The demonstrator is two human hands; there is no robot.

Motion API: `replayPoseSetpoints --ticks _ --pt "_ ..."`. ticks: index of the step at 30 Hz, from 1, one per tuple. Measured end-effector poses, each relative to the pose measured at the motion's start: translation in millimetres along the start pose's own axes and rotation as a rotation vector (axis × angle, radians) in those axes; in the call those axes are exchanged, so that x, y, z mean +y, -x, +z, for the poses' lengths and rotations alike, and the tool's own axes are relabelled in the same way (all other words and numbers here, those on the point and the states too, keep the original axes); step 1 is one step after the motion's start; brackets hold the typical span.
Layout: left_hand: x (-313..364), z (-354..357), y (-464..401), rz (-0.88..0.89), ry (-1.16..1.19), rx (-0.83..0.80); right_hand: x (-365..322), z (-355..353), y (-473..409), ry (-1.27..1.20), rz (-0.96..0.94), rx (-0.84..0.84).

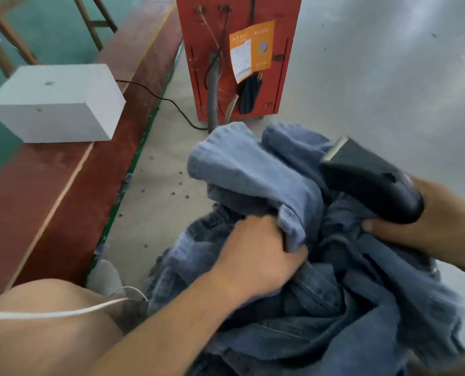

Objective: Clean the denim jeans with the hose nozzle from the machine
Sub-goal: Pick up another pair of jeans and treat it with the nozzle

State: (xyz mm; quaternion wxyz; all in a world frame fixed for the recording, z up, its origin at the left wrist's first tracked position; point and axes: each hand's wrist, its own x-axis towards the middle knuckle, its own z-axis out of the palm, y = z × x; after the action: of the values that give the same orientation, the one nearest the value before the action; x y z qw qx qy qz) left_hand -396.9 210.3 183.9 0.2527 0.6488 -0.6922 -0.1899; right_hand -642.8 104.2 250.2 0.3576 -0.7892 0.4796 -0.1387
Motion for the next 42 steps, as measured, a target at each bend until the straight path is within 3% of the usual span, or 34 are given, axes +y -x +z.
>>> replayPoseSetpoints --ticks 5,8,12,17,19,20,22,24,25,26,28,30,32,36,42 --pt "-14 103 35 -0.137 -0.099 -0.334 14 14 -4 0.111 0.197 -0.032" --pt "-15 127 49 -0.161 -0.010 -0.398 23 12 -16 0.162 0.223 0.040" --pt "-15 120 56 -0.205 0.095 -0.462 30 10 -25 0.145 0.273 0.101" --pt "-17 64 24 -0.331 0.137 -0.747 35 6 -35 0.097 0.297 0.138" --pt "-21 37 14 -0.296 -0.065 -0.720 36 4 -39 0.073 0.286 0.155" --pt "-22 23 10 -0.282 -0.219 -0.627 38 2 -42 0.066 0.279 0.157" --pt "-20 5 -3 -0.196 -0.472 -0.220 43 0 -48 0.054 0.270 0.146" --pt "-11 7 -36 -0.103 -0.364 0.115 50 -3 -54 0.052 0.269 0.133" --pt "-5 17 -61 -0.100 -0.192 0.144 55 -5 -57 0.057 0.271 0.126" --pt "0 32 -87 -0.136 -0.032 0.083 60 -7 -60 0.066 0.271 0.118" --pt "8 71 -131 -0.298 0.120 -0.206 72 -11 -67 0.102 0.275 0.094" --pt "9 111 -147 -0.488 0.090 -0.463 88 -15 -73 0.155 0.283 0.045" --pt "2 142 -136 -0.557 -0.027 -0.579 105 -19 -76 0.237 0.286 -0.014" --pt "-13 153 -63 -0.462 -0.010 -0.434 127 -23 -71 0.405 0.315 -0.130" --pt "-23 101 40 -0.438 0.180 -0.453 114 -10 -46 0.470 0.221 -0.261"
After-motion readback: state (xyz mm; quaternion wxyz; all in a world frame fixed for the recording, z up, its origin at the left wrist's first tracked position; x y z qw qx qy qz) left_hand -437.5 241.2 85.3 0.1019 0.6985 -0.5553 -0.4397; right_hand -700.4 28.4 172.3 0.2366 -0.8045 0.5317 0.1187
